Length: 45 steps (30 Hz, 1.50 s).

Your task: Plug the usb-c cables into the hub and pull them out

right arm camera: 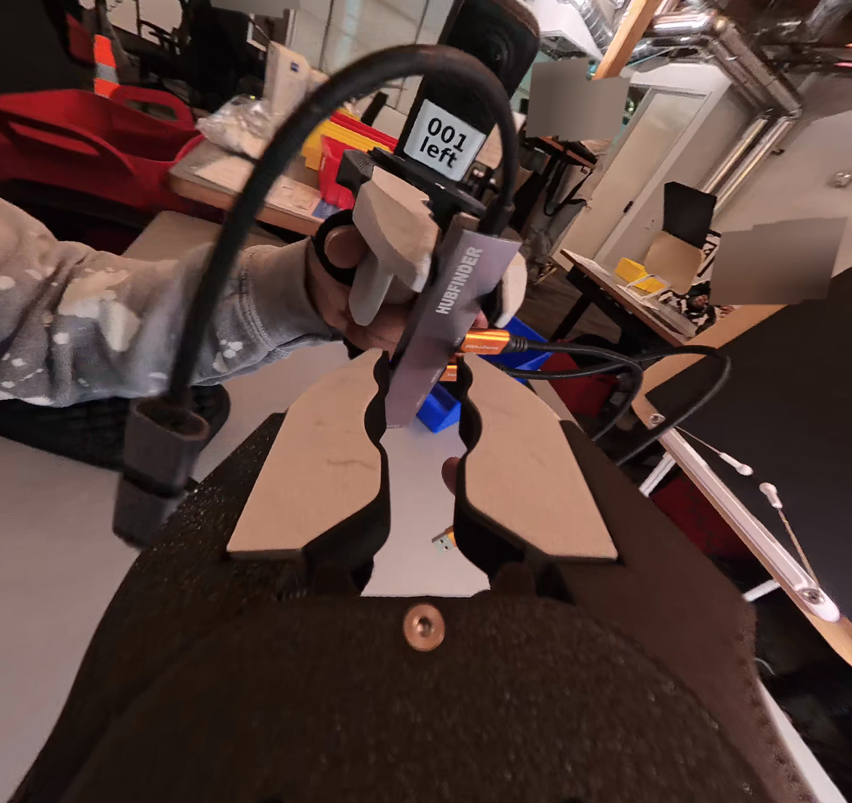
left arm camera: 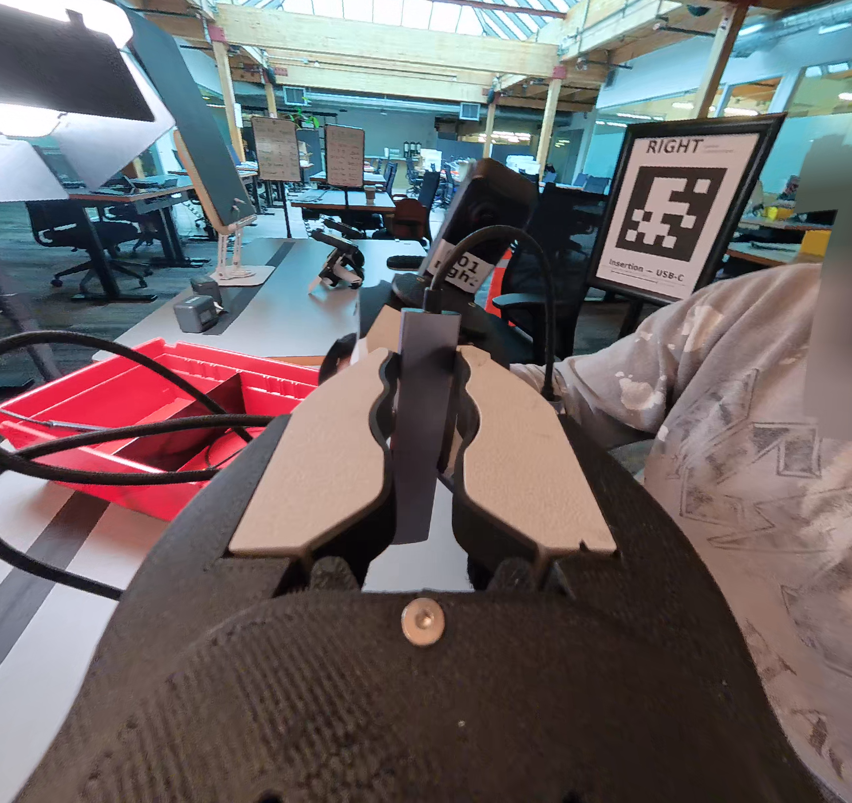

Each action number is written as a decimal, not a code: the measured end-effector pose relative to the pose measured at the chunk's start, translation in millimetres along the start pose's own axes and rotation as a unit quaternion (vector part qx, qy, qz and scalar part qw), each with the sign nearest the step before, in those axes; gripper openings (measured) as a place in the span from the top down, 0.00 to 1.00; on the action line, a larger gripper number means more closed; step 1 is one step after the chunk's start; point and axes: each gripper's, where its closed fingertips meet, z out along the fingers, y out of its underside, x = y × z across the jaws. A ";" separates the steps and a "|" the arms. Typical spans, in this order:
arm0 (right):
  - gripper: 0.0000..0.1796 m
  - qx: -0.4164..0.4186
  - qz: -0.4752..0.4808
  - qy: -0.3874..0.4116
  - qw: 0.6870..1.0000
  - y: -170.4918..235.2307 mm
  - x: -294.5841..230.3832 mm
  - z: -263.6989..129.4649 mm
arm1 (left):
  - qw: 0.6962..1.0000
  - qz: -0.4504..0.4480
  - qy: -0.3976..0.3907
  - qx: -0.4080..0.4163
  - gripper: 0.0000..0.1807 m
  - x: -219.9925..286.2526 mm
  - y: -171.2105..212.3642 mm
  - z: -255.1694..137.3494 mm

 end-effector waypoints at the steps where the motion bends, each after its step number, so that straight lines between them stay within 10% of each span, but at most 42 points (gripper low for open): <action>1: 0.86 0.001 0.000 0.010 1.000 0.4 2.5 0.8 | 1.000 -0.006 -0.010 0.004 0.87 -3.8 -0.8 -0.6; 16: 0.88 0.003 0.029 0.116 0.993 8.0 30.7 5.8 | 0.992 0.019 -0.121 0.003 0.86 -30.6 -2.3 -2.5; 29: 0.88 -0.107 -0.140 0.393 0.903 7.9 68.3 -14.1 | 0.911 0.206 -0.353 -0.049 0.83 -61.9 -0.8 4.0; 45: 0.83 0.028 -0.018 0.173 0.984 -49.8 61.9 -84.0 | 0.987 0.060 -0.148 0.023 0.95 -45.4 -7.7 -38.7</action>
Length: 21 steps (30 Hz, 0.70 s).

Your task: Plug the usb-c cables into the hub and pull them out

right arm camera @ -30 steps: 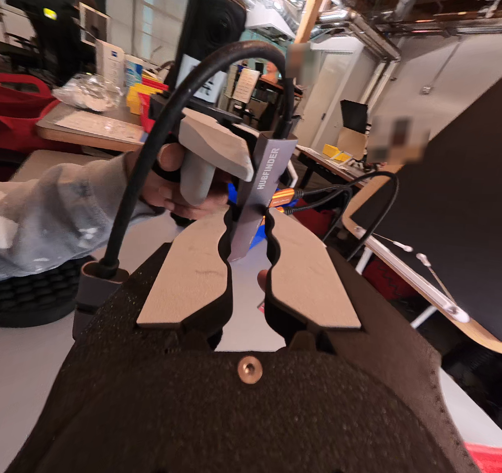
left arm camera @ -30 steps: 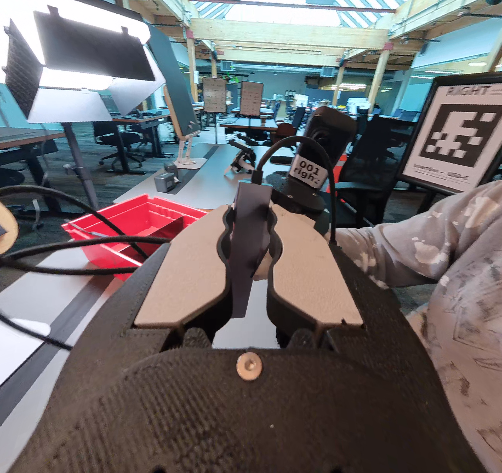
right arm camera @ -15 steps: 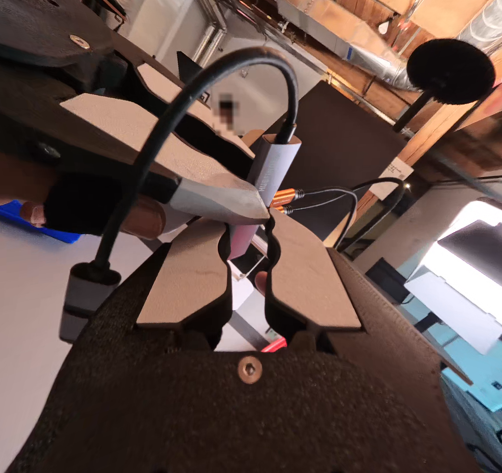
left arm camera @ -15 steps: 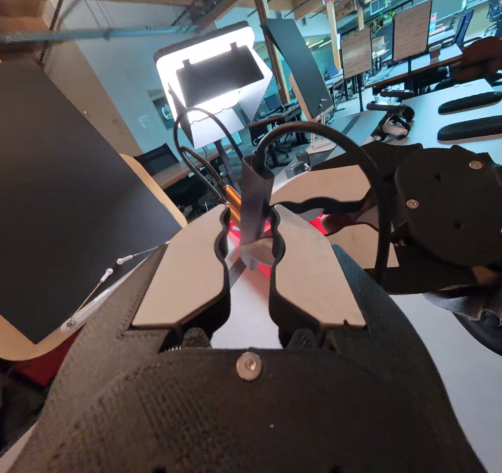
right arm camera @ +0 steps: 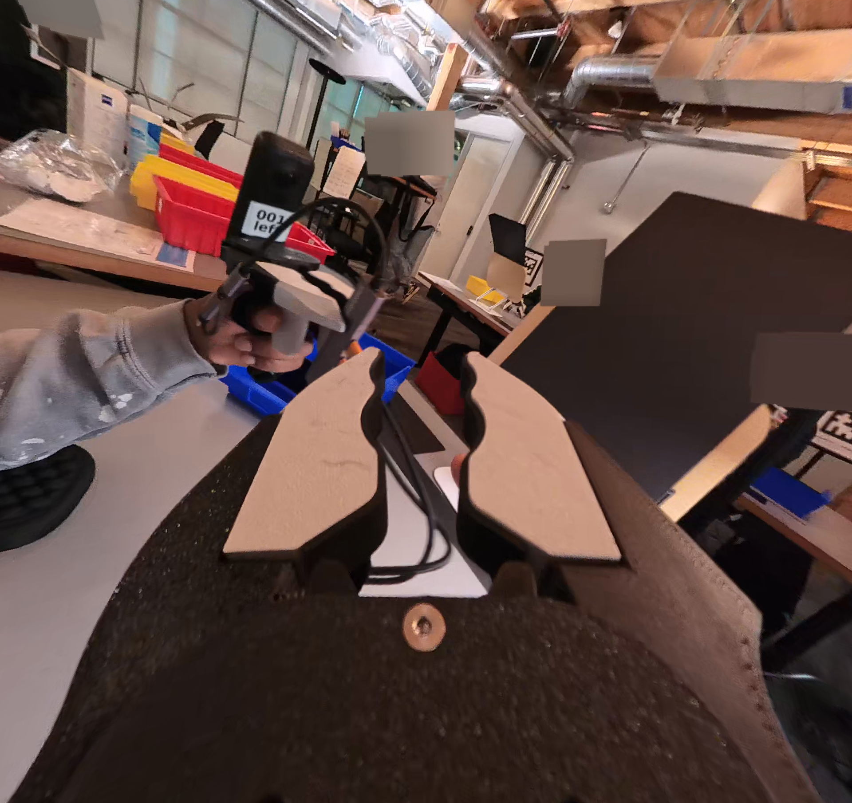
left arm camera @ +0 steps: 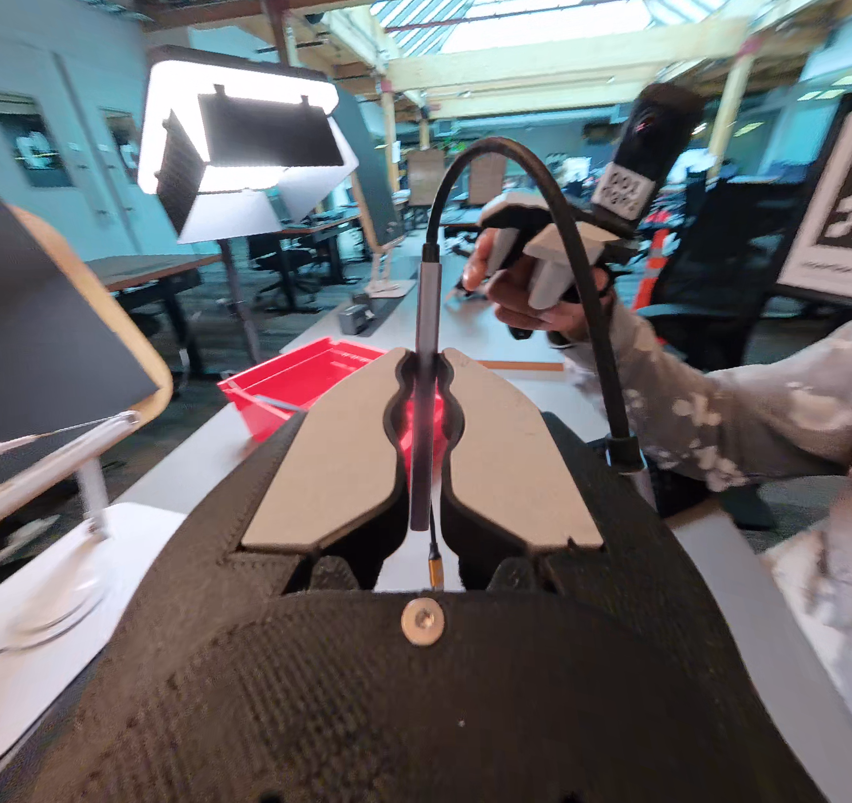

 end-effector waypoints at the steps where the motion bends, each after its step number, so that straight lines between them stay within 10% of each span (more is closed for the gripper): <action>1: 0.83 0.003 0.002 0.000 1.000 0.1 4.7 -4.5 | 1.000 -0.012 0.019 0.008 0.95 4.1 -0.2 1.9; 11: 0.83 -0.064 0.047 -0.194 0.978 51.2 -52.8 10.7 | 0.992 -0.033 0.118 0.000 0.95 46.8 11.0 33.9; 21: 0.96 -0.087 0.069 -0.224 0.968 63.9 -65.9 17.6 | 0.994 -0.008 0.106 -0.034 0.95 51.5 23.3 44.0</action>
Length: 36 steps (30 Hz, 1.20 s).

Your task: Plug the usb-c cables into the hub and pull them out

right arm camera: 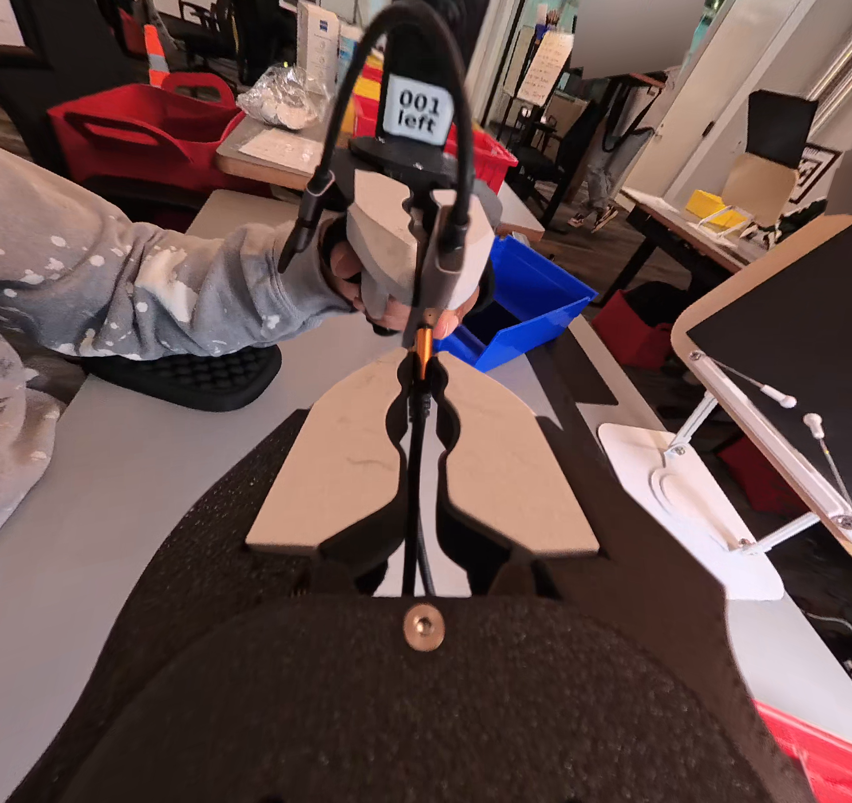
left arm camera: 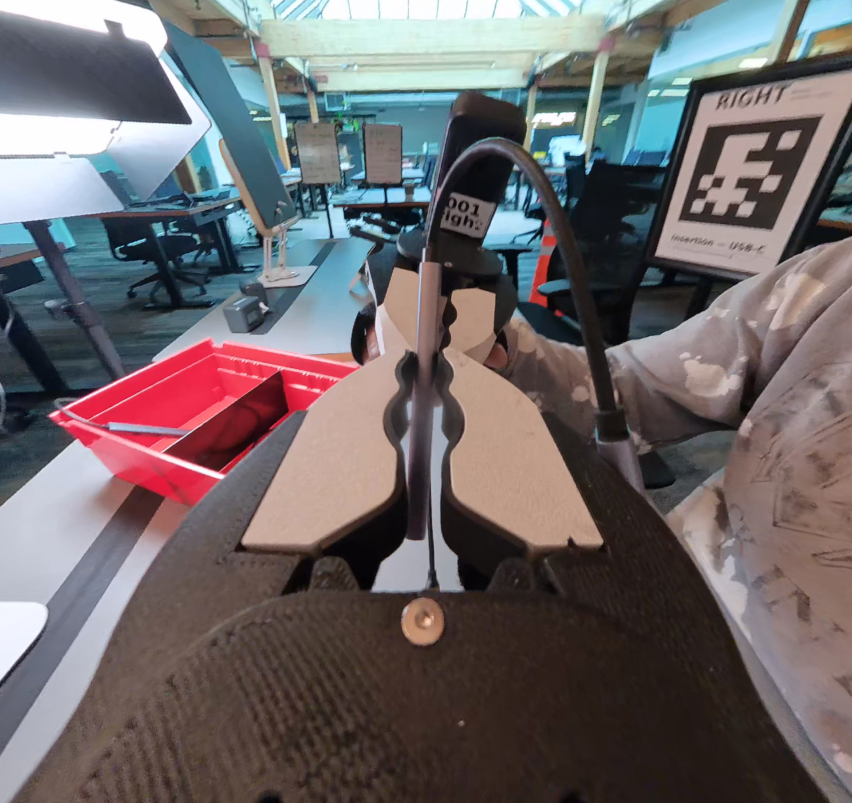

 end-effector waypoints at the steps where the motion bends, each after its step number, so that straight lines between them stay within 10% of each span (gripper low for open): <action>1: 0.97 -0.014 0.004 -0.002 1.000 4.0 0.2 -0.4 | 1.000 0.004 -0.007 -0.017 0.94 -0.4 4.1 0.8; 33: 0.96 -0.070 0.018 -0.053 0.996 32.2 -2.8 -4.3 | 0.986 0.038 -0.021 -0.163 0.94 -6.0 43.8 9.7; 36: 0.97 -0.092 0.033 0.016 0.995 53.2 30.8 -43.9 | 0.993 0.016 -0.080 -0.087 0.94 -28.9 6.5 -37.8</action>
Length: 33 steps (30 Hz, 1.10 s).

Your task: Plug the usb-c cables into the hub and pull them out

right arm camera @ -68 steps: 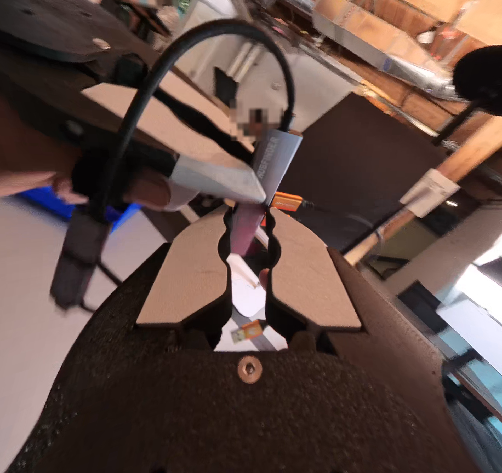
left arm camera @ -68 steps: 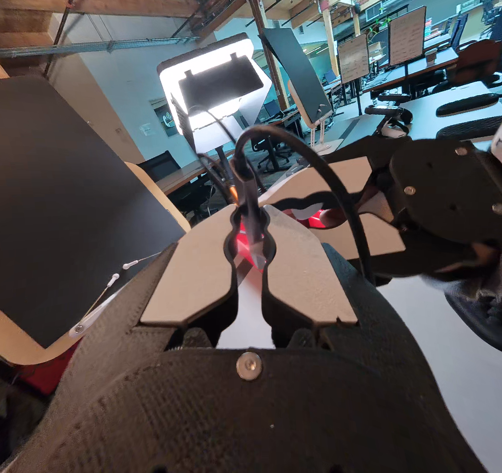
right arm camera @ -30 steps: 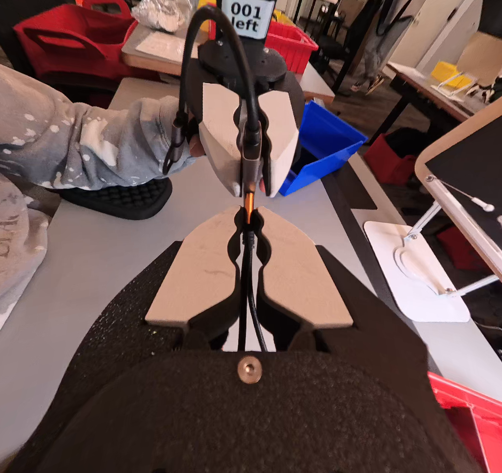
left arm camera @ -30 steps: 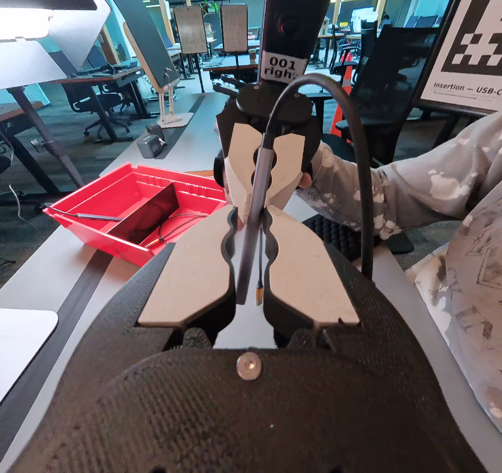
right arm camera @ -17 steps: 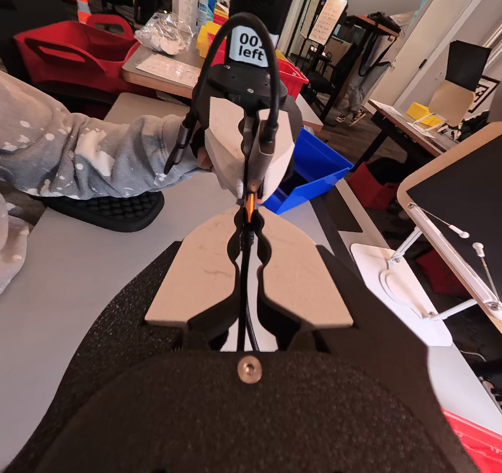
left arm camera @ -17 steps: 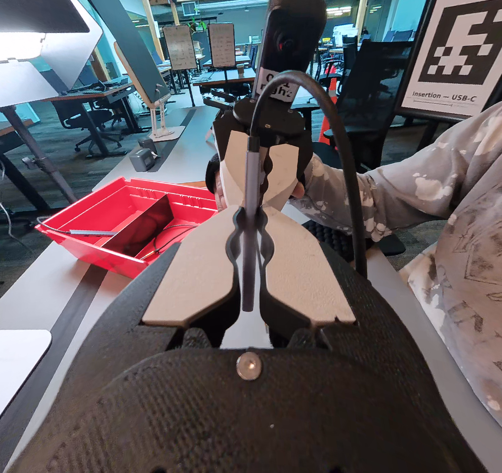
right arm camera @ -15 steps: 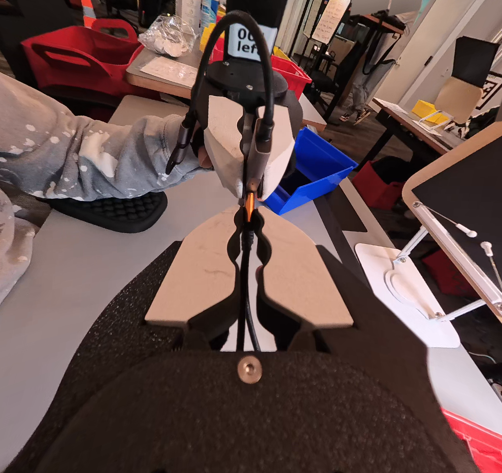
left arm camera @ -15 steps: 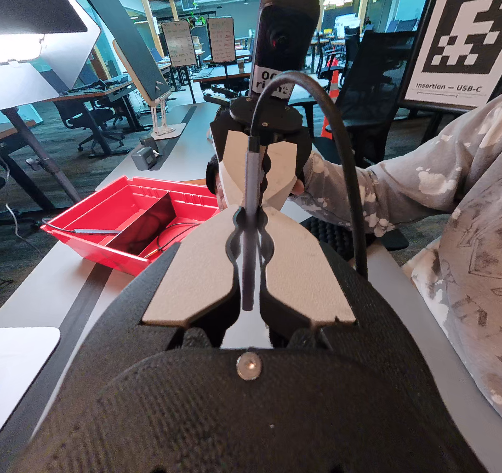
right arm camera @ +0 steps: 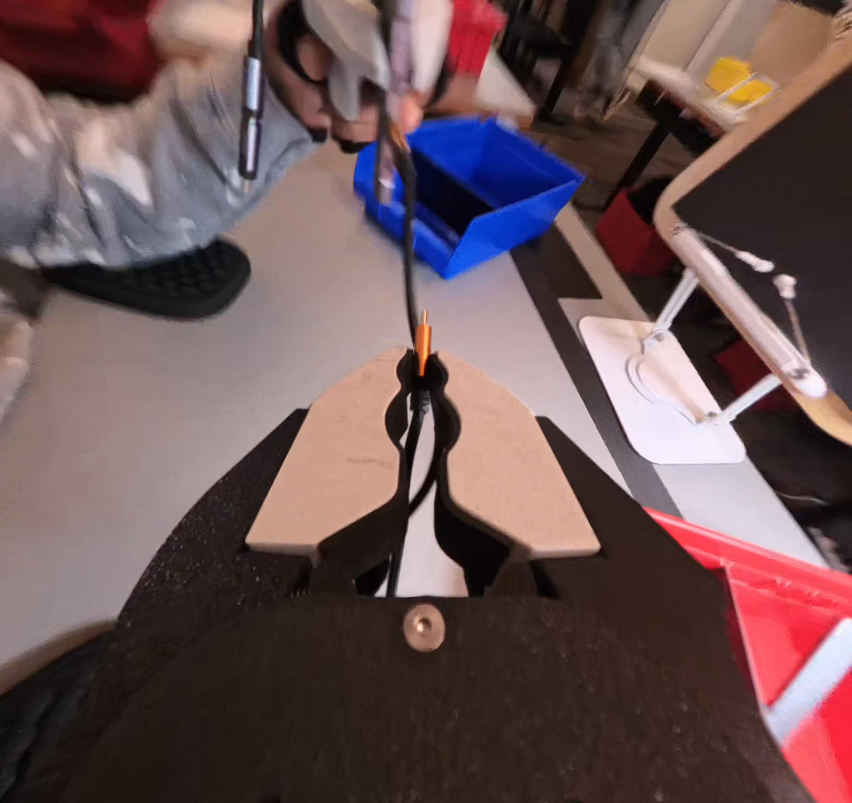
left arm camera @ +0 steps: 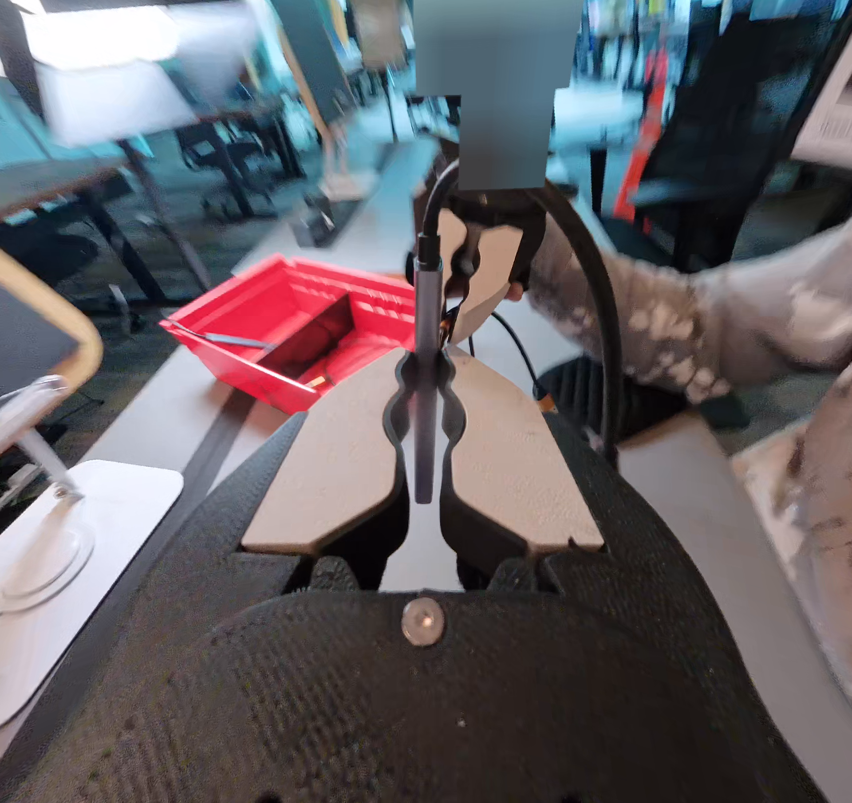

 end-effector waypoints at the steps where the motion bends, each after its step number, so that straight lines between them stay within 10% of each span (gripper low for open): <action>1: 0.97 0.048 0.029 0.004 0.998 -6.4 8.8 -18.1 | 1.000 -0.001 -0.010 0.024 0.95 -5.8 -10.2 -25.8; 25: 0.97 0.205 0.028 0.350 0.914 -27.9 131.7 -106.5 | 0.993 -0.029 -0.101 0.052 0.95 -35.1 -18.0 -89.1; 33: 0.96 0.155 0.079 0.354 0.919 50.9 162.5 -79.6 | 0.996 -0.032 -0.084 0.030 0.95 -34.7 -8.2 -71.0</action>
